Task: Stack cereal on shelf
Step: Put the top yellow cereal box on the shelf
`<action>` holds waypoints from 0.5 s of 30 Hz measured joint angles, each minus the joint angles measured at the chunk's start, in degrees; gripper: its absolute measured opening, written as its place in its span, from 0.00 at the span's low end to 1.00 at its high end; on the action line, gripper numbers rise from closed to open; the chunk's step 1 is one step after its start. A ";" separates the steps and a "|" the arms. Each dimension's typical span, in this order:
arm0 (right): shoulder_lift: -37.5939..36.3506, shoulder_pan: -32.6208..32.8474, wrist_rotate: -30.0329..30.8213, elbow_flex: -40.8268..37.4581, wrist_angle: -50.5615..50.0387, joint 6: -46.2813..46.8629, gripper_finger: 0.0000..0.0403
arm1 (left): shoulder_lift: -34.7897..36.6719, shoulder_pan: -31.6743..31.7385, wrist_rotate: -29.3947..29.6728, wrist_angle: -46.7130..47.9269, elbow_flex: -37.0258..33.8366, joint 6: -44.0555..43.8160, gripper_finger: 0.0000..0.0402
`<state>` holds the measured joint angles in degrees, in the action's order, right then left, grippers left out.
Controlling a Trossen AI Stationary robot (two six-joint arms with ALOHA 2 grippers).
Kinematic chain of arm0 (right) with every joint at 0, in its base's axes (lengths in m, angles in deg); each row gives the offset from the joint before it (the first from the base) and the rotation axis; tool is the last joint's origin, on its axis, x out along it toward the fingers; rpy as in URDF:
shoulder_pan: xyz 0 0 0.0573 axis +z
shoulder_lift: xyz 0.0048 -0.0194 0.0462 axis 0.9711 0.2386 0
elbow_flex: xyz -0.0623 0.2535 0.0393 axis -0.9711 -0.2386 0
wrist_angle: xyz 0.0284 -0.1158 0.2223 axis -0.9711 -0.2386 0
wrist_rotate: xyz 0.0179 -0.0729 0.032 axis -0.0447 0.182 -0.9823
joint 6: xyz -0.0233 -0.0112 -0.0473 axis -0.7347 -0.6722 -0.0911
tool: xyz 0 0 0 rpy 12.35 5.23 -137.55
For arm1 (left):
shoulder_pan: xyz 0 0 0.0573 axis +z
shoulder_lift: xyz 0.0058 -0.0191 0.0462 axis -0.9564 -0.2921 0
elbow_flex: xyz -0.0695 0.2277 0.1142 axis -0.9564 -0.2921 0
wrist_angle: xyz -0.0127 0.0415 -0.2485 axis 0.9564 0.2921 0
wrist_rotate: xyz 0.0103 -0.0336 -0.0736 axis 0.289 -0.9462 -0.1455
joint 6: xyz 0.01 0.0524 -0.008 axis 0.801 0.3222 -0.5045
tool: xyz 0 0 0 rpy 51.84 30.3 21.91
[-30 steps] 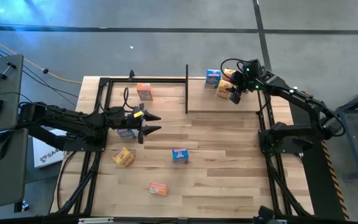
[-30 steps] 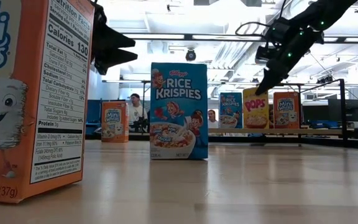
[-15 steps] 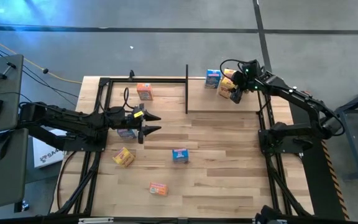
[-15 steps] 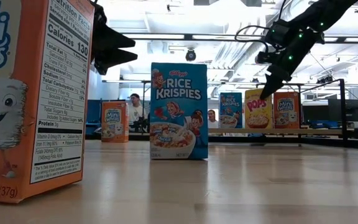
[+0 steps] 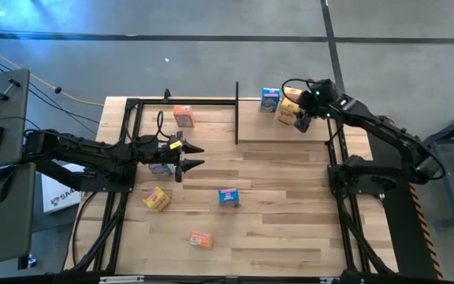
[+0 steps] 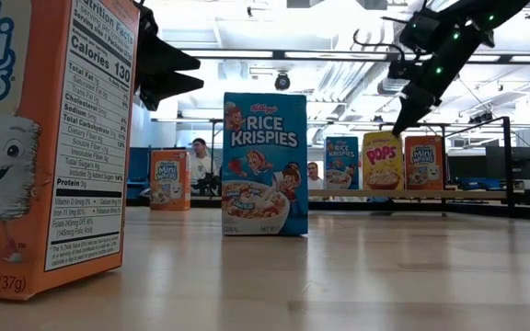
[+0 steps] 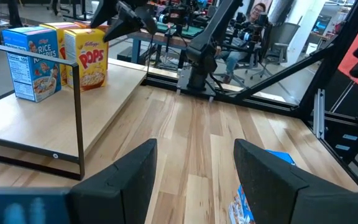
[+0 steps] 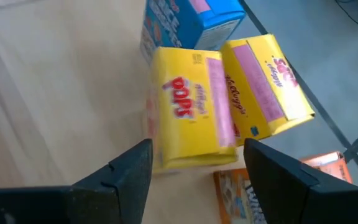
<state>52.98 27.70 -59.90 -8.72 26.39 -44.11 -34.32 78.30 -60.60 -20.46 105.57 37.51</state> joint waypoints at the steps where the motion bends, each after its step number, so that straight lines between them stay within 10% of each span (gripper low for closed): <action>1: -0.70 0.51 0.00 0.00 -0.28 0.49 0.57 | 0.00 0.00 0.00 0.00 0.00 0.00 0.51; 8: -5.56 4.81 0.56 0.02 -4.38 7.27 0.52 | 0.00 0.00 -0.02 0.02 0.00 0.00 0.51; 15: -1.78 7.89 3.25 0.00 -6.23 11.97 0.21 | 0.00 0.00 -0.02 0.14 0.02 0.59 0.46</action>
<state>51.20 35.60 -56.65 -8.72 20.16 -32.14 -34.32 78.30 -60.62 -20.32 105.59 38.10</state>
